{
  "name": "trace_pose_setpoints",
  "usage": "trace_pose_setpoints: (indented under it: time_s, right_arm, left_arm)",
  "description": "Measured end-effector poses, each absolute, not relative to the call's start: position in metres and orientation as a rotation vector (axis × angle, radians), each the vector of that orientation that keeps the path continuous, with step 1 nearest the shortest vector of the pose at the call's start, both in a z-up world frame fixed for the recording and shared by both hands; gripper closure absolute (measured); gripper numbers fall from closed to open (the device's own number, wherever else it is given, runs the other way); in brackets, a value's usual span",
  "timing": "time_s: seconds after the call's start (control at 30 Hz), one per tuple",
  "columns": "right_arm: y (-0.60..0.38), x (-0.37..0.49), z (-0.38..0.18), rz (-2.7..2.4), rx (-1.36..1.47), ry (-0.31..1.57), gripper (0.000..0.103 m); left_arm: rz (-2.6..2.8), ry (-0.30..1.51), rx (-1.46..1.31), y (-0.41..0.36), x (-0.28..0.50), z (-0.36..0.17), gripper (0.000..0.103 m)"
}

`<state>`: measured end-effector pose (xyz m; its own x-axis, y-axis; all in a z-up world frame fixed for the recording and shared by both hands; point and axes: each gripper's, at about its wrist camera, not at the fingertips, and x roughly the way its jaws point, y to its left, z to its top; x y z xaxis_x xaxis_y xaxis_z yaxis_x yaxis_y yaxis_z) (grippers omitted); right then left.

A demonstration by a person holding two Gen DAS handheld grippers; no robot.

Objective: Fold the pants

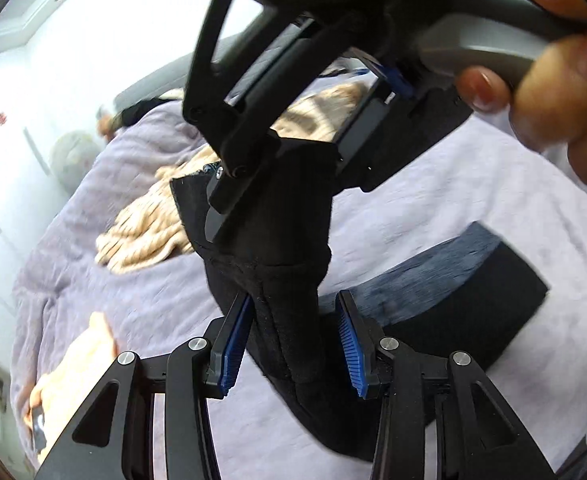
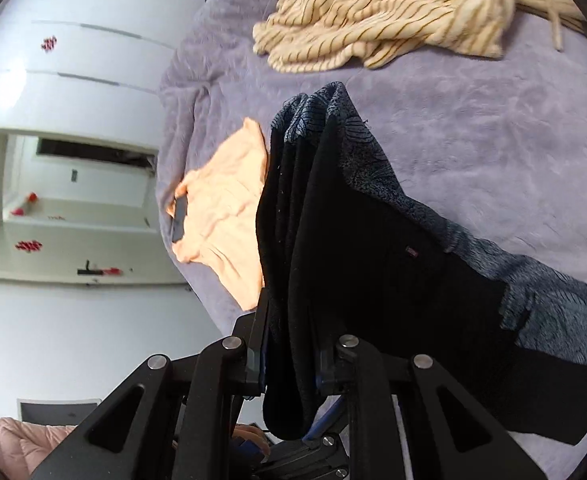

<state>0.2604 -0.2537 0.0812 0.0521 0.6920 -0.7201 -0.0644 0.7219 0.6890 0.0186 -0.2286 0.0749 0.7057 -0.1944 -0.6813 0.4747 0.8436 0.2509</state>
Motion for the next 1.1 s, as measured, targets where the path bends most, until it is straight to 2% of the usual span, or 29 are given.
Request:
trace_pose_setpoints:
  time_s: [0.1,0.27,0.4,0.5,0.6,0.67,0.7,0.9,1.03,1.07,1.1]
  right_arm:
    - [-0.326,0.230,0.088,0.580,0.651,1.337,0.085]
    - [-0.441,0.182,0.062,0.466,0.793,1.283,0.085]
    - [-0.504,0.150,0.014,0.370,0.882,1.295,0.085]
    - [-0.526,0.138,-0.038,0.268,0.844,1.392,0.085]
    - [-0.528,0.126,-0.090,0.225,0.868,1.470,0.085]
    - [-0.531,0.121,-0.097,0.236,0.936,1.445,0.084]
    - [-0.532,0.121,-0.098,0.238,0.944,1.439,0.081]
    - [-0.541,0.107,-0.064,0.192,0.813,1.419,0.080]
    - [-0.547,0.101,-0.025,0.159,0.744,1.322,0.080]
    - [-0.543,0.101,-0.018,0.175,0.728,1.299,0.080]
    - [-0.538,0.101,-0.012,0.195,0.713,1.289,0.080]
  left_arm:
    - [-0.460,0.670,0.496,-0.284,0.000,0.076,0.060]
    - [-0.574,0.709,0.568,-0.370,-0.022,0.050,0.060]
    - [-0.618,0.784,0.642,-0.423,-0.042,0.006,0.060]
    - [-0.649,0.917,0.678,-0.437,-0.046,-0.027,0.060]
    - [-0.645,0.926,0.702,-0.426,-0.056,-0.025,0.057]
    - [-0.640,0.935,0.692,-0.415,-0.060,-0.020,0.045]
    - [-0.628,0.939,0.677,-0.408,-0.059,-0.015,0.035]
    - [-0.360,0.999,0.541,-0.351,-0.017,0.002,0.034]
    - [-0.124,1.148,0.375,-0.308,0.032,-0.025,0.034]
    - [-0.094,1.201,0.364,-0.301,0.039,-0.040,0.032]
    - [-0.079,1.232,0.355,-0.298,0.043,-0.050,0.026]
